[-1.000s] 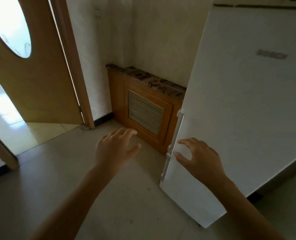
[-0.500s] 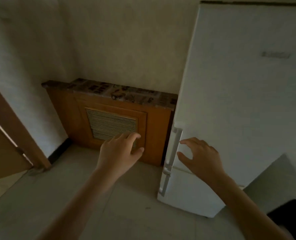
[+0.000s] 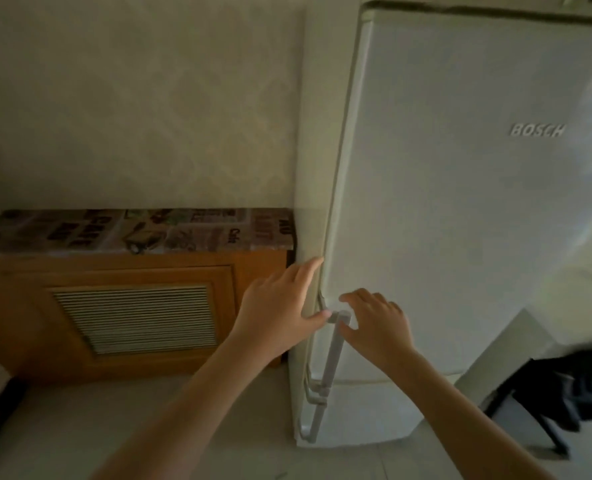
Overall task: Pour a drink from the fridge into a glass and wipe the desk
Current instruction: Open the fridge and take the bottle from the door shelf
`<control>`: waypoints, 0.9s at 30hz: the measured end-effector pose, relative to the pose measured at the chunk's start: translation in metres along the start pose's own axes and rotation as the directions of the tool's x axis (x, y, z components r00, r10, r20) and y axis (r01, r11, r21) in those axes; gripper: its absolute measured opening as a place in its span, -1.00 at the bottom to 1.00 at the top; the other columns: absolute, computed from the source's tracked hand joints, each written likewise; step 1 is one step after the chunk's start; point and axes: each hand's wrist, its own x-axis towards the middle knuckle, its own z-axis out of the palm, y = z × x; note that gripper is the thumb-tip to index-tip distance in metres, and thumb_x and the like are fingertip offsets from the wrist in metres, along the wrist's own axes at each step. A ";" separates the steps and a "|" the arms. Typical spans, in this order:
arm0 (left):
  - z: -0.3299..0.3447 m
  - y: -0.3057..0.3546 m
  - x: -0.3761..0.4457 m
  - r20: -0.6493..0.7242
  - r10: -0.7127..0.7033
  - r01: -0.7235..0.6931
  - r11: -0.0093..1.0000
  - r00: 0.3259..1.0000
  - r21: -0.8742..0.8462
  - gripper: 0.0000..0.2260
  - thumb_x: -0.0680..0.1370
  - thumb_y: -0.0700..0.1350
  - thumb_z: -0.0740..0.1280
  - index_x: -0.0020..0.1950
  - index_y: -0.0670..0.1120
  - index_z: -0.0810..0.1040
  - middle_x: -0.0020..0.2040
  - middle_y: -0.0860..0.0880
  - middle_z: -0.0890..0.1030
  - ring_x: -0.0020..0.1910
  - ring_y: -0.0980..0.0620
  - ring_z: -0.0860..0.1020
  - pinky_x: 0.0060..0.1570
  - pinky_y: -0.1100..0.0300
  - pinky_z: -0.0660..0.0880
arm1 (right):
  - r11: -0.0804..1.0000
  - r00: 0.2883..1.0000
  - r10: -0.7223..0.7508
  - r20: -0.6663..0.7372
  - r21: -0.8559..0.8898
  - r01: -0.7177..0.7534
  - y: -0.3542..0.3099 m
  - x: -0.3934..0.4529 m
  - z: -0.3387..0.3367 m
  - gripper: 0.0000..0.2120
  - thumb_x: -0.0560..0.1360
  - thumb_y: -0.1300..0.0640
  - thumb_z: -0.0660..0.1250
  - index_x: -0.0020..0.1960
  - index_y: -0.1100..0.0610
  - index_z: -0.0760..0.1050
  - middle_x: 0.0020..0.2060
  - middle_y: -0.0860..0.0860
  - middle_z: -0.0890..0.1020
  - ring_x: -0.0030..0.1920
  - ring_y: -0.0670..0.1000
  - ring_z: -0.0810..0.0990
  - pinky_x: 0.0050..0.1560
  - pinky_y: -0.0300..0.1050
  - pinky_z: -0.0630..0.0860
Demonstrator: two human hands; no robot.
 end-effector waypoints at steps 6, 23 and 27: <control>0.026 -0.025 0.057 -0.025 0.132 -0.134 0.979 0.991 -0.155 -0.11 0.42 0.22 0.36 0.54 0.00 -0.10 0.53 -0.01 0.15 0.40 0.01 0.34 0.23 0.13 0.42 | 0.995 0.994 0.088 0.071 -0.043 -0.085 -0.003 0.041 0.018 -0.60 0.48 -0.13 0.24 0.28 -0.03 0.37 0.16 -0.09 0.54 0.07 -0.02 0.54 0.09 -0.08 0.44; 0.077 -0.054 0.120 -0.324 0.240 -0.394 0.707 0.915 -0.587 -0.35 0.38 -0.19 0.51 0.39 -0.23 0.31 0.30 -0.19 0.45 0.29 -0.08 0.42 0.33 0.32 0.28 | 0.893 0.903 0.426 0.047 -0.183 -0.412 -0.053 0.059 0.047 -0.67 0.58 -0.10 0.07 0.15 0.08 0.45 -0.05 0.05 0.65 -0.08 0.08 0.62 0.04 -0.02 0.49; 0.085 -0.055 0.120 -0.356 0.247 -0.423 0.673 0.902 -0.607 -0.34 0.38 -0.24 0.50 0.41 -0.24 0.29 0.33 -0.22 0.42 0.30 -0.08 0.38 0.35 0.36 0.21 | 0.878 0.888 0.458 0.040 -0.178 -0.444 -0.056 0.059 0.049 -0.70 0.59 -0.06 0.08 0.18 0.03 0.46 -0.03 0.03 0.65 -0.09 0.03 0.62 0.14 -0.01 0.41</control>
